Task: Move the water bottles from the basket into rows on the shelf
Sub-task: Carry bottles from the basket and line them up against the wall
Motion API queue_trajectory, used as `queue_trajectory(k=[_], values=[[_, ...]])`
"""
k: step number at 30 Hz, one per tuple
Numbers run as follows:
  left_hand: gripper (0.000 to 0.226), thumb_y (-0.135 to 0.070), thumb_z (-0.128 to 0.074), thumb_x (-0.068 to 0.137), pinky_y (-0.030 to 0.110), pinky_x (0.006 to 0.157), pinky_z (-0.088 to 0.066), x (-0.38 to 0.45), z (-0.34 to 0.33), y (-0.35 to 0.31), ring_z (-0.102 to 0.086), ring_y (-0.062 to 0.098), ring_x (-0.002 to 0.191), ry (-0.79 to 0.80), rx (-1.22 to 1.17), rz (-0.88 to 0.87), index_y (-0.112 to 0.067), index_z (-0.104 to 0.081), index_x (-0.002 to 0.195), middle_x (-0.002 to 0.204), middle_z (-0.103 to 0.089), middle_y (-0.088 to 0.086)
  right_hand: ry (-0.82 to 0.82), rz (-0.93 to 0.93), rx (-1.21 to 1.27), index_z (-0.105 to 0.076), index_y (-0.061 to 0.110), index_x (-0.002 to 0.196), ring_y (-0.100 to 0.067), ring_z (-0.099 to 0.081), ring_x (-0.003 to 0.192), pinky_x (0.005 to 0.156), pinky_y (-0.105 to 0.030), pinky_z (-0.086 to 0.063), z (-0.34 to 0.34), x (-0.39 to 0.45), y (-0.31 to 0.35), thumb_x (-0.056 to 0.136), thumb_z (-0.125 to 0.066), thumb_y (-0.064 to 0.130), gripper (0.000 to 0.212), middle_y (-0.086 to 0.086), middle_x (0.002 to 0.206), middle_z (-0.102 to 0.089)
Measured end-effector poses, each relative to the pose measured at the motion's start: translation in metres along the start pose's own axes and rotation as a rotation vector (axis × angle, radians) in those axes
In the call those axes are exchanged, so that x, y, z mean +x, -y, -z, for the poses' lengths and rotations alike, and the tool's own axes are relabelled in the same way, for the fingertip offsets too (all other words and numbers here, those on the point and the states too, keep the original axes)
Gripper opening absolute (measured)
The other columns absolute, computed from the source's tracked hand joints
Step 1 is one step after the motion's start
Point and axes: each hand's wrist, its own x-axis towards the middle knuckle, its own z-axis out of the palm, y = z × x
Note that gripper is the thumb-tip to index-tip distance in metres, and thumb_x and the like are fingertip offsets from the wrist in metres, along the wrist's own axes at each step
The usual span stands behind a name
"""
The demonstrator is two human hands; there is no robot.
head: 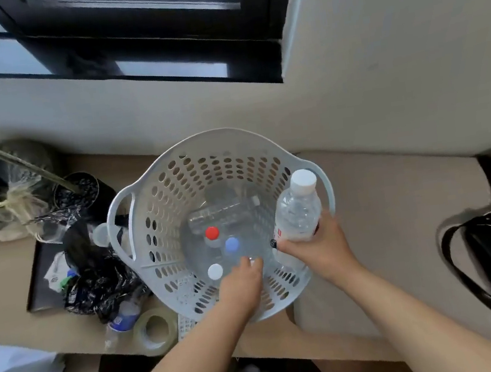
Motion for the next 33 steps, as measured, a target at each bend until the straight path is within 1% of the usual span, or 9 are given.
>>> queue_trajectory(k=[5, 9, 13, 17, 20, 26, 29, 31, 33], values=[[0.039, 0.003, -0.048, 0.088, 0.041, 0.064, -0.039, 0.017, 0.005, 0.004, -0.061, 0.036, 0.095, 0.002, 0.146, -0.062, -0.009, -0.039, 0.124, 0.121, -0.045, 0.014, 0.038, 0.017, 0.027, -0.064, 0.025, 0.099, -0.013, -0.07, 0.091, 0.085, -0.046, -0.056, 0.006, -0.005, 0.004, 0.057, -0.078, 0.029, 0.045, 0.003, 0.093, -0.072], [0.036, -0.001, -0.047, 0.088, 0.038, 0.059, -0.043, 0.003, 0.017, 0.016, -0.063, 0.034, 0.087, -0.049, 0.151, -0.065, -0.012, -0.042, 0.123, 0.114, -0.051, 0.009, 0.074, 0.028, 0.031, -0.065, 0.028, 0.104, -0.009, -0.069, 0.095, 0.088, -0.045, -0.056, 0.02, -0.013, 0.015, 0.058, -0.08, 0.031, 0.048, 0.006, 0.099, -0.073], [0.035, -0.016, -0.043, 0.095, 0.037, 0.065, -0.047, -0.035, 0.046, 0.03, -0.061, 0.032, 0.09, -0.169, -0.059, -0.03, -0.016, -0.04, 0.13, 0.118, -0.053, 0.006, 0.104, 0.05, 0.028, -0.062, 0.035, 0.109, -0.007, -0.067, 0.1, 0.091, -0.044, -0.055, 0.036, -0.025, 0.031, 0.06, -0.081, 0.029, 0.053, 0.01, 0.105, -0.072], [0.028, -0.019, -0.048, 0.097, 0.034, 0.083, -0.043, -0.078, 0.09, 0.036, -0.055, 0.023, 0.103, -0.289, -0.42, -0.075, -0.021, -0.045, 0.125, 0.117, -0.049, 0.001, 0.119, 0.101, 0.025, -0.064, 0.042, 0.102, -0.002, -0.067, 0.097, 0.091, -0.038, -0.055, 0.054, -0.044, 0.056, 0.068, -0.081, 0.014, 0.047, 0.014, 0.102, -0.072], [0.024, -0.02, -0.047, 0.098, 0.031, 0.09, -0.041, -0.11, 0.129, 0.036, -0.05, 0.012, 0.104, -0.401, -0.486, -0.103, -0.026, -0.046, 0.122, 0.117, -0.048, -0.004, 0.167, 0.107, 0.036, -0.063, 0.037, 0.101, -0.004, -0.067, 0.095, 0.092, -0.039, -0.055, 0.068, -0.058, 0.073, 0.069, -0.078, 0.013, 0.043, 0.01, 0.101, -0.072], [0.021, -0.018, -0.052, 0.096, 0.032, 0.086, -0.045, -0.169, 0.211, 0.02, -0.053, 0.007, 0.099, -0.688, -0.588, -0.205, -0.032, -0.051, 0.111, 0.112, -0.054, -0.007, 0.292, 0.139, 0.058, -0.068, 0.025, 0.103, -0.014, -0.07, 0.097, 0.091, -0.044, -0.054, 0.093, -0.083, 0.103, 0.055, -0.077, 0.03, 0.049, 0.0, 0.1, -0.075], [0.022, -0.02, -0.054, 0.094, 0.033, 0.079, -0.046, -0.199, 0.245, 0.001, -0.054, 0.007, 0.091, -0.852, -0.569, -0.274, -0.039, -0.05, 0.105, 0.102, -0.056, -0.005, 0.297, 0.197, 0.095, -0.065, 0.017, 0.108, -0.019, -0.069, 0.099, 0.088, -0.038, -0.056, 0.104, -0.096, 0.119, 0.056, -0.075, 0.017, 0.053, -0.005, 0.102, -0.074], [0.016, -0.029, -0.054, 0.094, 0.039, 0.077, -0.05, -0.218, 0.268, -0.011, -0.058, 0.016, 0.083, -0.881, -0.643, -0.32, -0.042, -0.05, 0.102, 0.096, -0.057, -0.002, 0.299, 0.236, 0.132, -0.062, 0.022, 0.11, -0.015, -0.069, 0.099, 0.085, -0.03, -0.056, 0.112, -0.107, 0.133, 0.058, -0.074, 0.014, 0.054, -0.001, 0.103, -0.073], [0.012, -0.045, -0.051, 0.09, 0.049, 0.074, -0.054, -0.234, 0.29, -0.024, -0.059, 0.027, 0.077, -0.869, -0.771, -0.382, -0.041, -0.052, 0.102, 0.093, -0.057, 0.005, 0.278, 0.264, 0.157, -0.064, 0.026, 0.107, -0.016, -0.069, 0.1, 0.087, -0.033, -0.055, 0.122, -0.116, 0.144, 0.057, -0.075, 0.02, 0.052, 0.0, 0.104, -0.074]])
